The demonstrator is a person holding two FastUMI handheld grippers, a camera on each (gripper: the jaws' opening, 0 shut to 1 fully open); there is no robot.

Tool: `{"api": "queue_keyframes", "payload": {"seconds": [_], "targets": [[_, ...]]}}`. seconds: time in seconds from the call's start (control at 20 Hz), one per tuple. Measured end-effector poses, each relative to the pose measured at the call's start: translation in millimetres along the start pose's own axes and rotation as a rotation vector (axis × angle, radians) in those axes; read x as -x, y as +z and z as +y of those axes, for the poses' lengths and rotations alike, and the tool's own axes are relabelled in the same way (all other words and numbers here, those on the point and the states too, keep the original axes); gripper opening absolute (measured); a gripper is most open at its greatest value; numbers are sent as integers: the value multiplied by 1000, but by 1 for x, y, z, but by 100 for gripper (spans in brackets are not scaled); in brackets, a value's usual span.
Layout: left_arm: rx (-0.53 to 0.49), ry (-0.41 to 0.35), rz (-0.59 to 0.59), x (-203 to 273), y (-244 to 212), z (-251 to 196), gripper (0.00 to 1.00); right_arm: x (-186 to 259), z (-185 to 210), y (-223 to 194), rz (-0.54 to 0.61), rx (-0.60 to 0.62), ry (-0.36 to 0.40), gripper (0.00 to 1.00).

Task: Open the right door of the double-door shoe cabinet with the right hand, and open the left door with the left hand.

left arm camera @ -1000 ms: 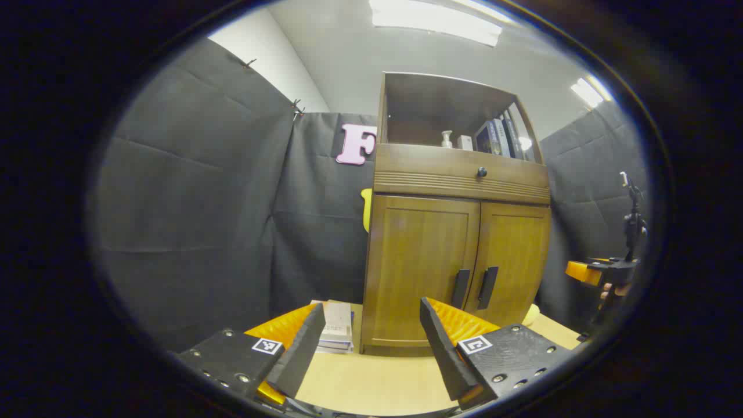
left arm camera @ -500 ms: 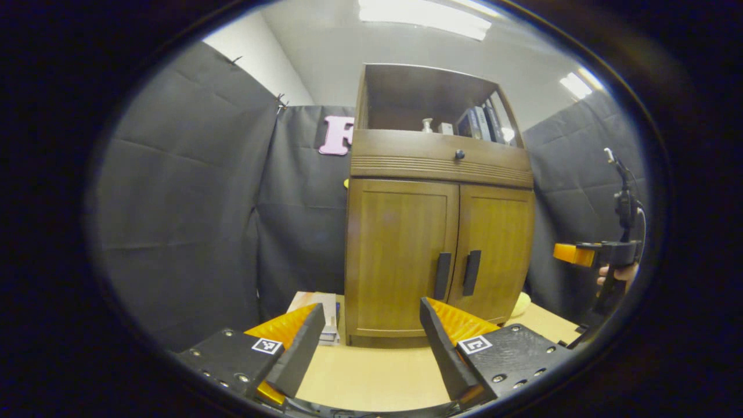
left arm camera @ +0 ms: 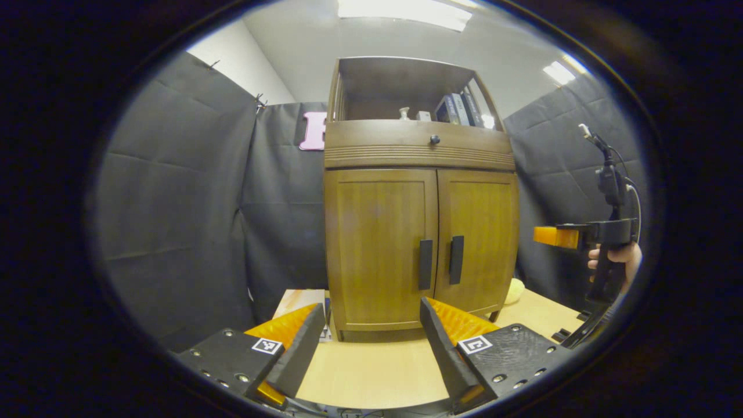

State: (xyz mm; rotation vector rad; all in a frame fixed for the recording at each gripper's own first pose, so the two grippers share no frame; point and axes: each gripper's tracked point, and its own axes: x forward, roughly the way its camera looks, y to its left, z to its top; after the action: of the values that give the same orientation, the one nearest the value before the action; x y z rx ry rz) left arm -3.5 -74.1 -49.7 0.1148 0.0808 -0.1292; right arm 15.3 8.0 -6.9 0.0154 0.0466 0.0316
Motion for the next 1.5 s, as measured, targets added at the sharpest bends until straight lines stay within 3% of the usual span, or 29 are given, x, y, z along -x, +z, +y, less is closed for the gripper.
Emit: {"api": "queue_keyframes", "payload": {"seconds": [0.5,1.25,1.5], "targets": [[9,37,24,0,-5,-3,92,-48,43,14,-1,-17,100,96],[25,253,108,-3,-37,34,92,-132,103,-14,78,13,205,95],[73,324,134,-11,-47,47,92,-157,111,-31,92,72,176,97]]}}
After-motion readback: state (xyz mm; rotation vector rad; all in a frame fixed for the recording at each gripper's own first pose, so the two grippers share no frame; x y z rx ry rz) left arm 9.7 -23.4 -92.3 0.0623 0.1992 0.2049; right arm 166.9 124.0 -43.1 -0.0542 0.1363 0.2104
